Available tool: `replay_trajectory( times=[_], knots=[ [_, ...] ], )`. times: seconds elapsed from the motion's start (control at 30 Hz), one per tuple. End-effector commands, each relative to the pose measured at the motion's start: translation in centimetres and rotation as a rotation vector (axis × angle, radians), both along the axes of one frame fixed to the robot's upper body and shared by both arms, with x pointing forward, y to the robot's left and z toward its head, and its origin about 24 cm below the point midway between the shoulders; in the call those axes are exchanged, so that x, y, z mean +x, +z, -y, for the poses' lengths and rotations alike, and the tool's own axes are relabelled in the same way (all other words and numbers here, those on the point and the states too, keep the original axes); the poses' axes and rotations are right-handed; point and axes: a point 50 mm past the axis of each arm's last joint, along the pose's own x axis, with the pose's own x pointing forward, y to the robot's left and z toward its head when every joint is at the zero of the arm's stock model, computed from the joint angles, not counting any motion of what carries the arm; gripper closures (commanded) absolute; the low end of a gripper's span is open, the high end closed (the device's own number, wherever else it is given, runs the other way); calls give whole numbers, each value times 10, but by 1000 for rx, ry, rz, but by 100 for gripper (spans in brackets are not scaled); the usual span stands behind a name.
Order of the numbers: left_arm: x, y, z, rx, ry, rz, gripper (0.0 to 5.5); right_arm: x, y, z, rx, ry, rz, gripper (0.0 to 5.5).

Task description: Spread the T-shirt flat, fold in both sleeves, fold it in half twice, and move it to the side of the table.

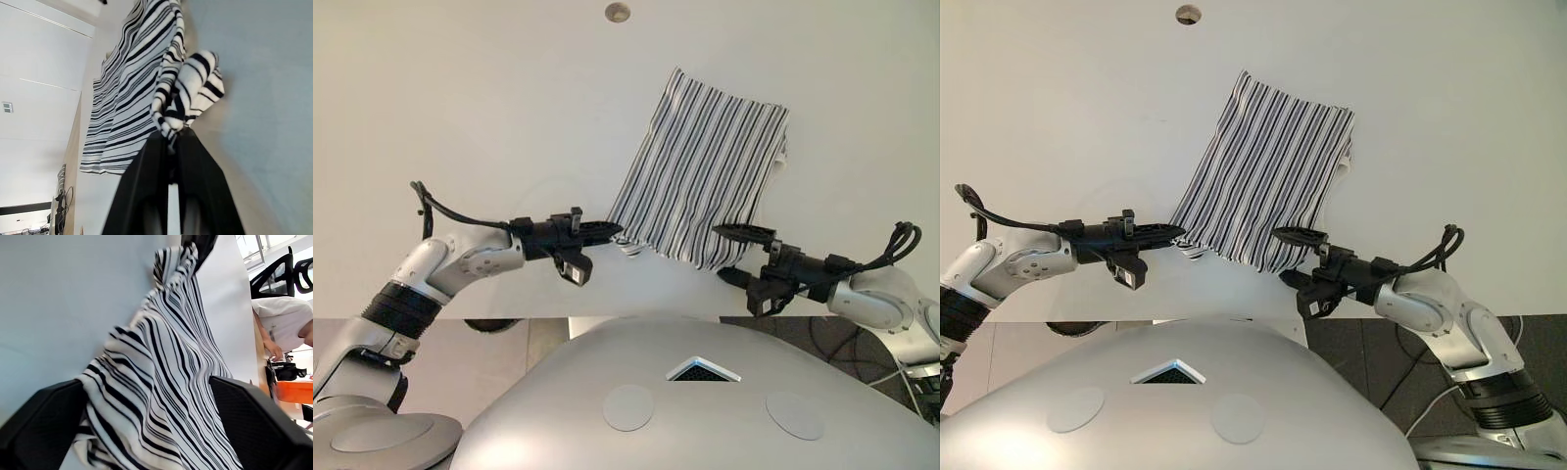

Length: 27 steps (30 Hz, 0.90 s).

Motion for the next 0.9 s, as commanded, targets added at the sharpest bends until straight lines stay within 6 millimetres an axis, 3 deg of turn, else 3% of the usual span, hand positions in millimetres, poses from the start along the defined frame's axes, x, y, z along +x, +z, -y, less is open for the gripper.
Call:
replay_trajectory(
  times=[0.03,0.1,0.3,0.73,0.9],
  knots=[
    [-21,-25,-12,168,-20,-113,545,-15,-45,38,-364,-23,-204,96],
    [-21,-25,-12,167,-20,-112,545,-16,-44,33,-341,-9,-210,96],
    [-20,-25,-9,156,-22,-108,545,-25,-35,12,-217,51,-247,244],
    [-19,-22,-6,116,-10,-121,545,-16,-28,17,-247,8,-264,528],
    [-23,-2,1,-35,25,-162,545,-3,1,8,-91,-80,-268,536]
  ],
)
